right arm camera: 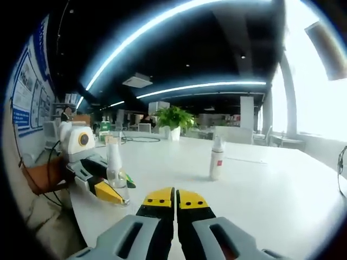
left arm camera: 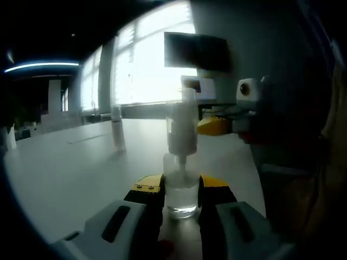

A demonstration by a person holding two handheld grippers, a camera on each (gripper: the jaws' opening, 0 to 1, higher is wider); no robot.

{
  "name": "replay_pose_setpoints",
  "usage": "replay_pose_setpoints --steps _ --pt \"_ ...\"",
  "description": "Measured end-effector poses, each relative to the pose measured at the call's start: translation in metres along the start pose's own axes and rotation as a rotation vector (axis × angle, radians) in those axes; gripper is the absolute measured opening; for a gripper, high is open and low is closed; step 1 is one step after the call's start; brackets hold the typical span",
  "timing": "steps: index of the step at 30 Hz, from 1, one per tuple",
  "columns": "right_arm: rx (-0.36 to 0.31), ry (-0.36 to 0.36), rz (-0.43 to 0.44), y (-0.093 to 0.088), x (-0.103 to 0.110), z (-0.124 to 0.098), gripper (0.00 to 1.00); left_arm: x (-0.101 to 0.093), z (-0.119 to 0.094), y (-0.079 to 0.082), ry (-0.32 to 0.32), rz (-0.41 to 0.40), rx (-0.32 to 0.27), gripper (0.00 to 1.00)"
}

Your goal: Clamp pump bottle remove cover press pump head put on cover

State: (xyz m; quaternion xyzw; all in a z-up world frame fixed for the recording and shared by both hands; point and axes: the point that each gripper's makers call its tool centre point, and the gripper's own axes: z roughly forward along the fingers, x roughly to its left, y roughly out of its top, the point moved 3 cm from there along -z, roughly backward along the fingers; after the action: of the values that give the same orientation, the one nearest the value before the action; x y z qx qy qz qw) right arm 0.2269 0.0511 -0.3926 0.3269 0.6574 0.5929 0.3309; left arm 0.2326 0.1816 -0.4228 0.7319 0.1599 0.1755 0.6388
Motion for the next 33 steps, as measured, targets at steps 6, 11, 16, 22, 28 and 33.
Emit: replay_pose_setpoints --steps 6,11,16,22,28,33 --pt "0.005 0.009 0.004 -0.012 -0.006 -0.003 0.0 0.0 0.0 0.0 0.003 0.0 0.0 0.15" --pt "0.009 0.015 0.003 -0.02 -0.006 -0.003 0.0 0.002 0.0 0.0 0.009 0.001 0.0 0.15" --pt "0.012 0.023 0.005 -0.023 -0.007 -0.004 0.0 0.002 0.0 0.0 0.009 -0.001 0.0 0.15" --pt "0.008 0.035 0.005 -0.023 -0.004 -0.005 0.0 0.005 0.0 -0.001 0.015 0.0 0.001 0.15" --pt "0.007 0.039 0.011 -0.025 -0.005 -0.006 0.0 0.006 -0.001 -0.001 0.026 0.005 0.001 0.15" --pt "0.007 0.038 0.018 -0.025 -0.004 -0.006 0.0 0.004 0.0 0.0 0.034 0.008 0.004 0.15"
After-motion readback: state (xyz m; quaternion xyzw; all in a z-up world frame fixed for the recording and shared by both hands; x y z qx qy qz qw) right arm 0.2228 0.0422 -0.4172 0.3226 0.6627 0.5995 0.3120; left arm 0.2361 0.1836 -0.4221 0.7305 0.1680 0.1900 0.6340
